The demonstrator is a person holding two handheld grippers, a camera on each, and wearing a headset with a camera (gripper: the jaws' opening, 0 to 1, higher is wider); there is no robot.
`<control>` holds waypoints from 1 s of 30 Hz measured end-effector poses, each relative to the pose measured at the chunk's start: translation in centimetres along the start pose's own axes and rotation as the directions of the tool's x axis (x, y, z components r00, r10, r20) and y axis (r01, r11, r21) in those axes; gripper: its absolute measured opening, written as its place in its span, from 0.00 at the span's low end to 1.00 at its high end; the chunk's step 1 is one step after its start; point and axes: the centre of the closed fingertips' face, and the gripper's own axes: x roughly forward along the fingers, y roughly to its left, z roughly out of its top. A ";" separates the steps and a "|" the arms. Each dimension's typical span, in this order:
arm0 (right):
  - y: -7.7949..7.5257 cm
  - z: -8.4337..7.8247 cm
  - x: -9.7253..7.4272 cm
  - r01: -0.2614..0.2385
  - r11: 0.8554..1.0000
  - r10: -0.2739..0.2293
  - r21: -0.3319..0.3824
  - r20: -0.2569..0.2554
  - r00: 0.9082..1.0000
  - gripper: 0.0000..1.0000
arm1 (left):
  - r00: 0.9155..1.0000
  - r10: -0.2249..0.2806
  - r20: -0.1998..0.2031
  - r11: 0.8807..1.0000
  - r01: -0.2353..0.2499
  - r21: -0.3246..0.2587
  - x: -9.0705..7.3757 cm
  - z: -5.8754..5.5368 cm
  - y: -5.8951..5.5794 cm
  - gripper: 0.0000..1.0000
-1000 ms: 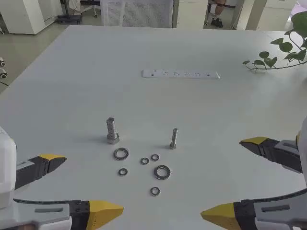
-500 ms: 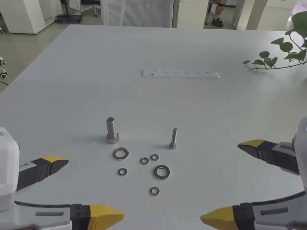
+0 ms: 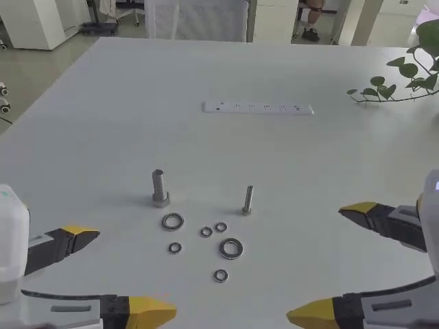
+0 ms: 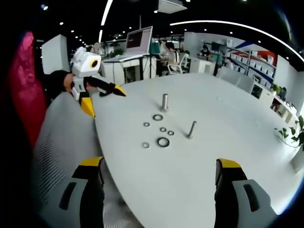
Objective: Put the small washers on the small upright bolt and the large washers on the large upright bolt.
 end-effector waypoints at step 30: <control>0.7 -0.3 0.5 -0.018 1.000 0.018 -0.012 -0.026 1.000 0.96 | 1.000 -0.010 -0.005 1.000 0.010 0.001 0.1 -0.2 -0.1 0.97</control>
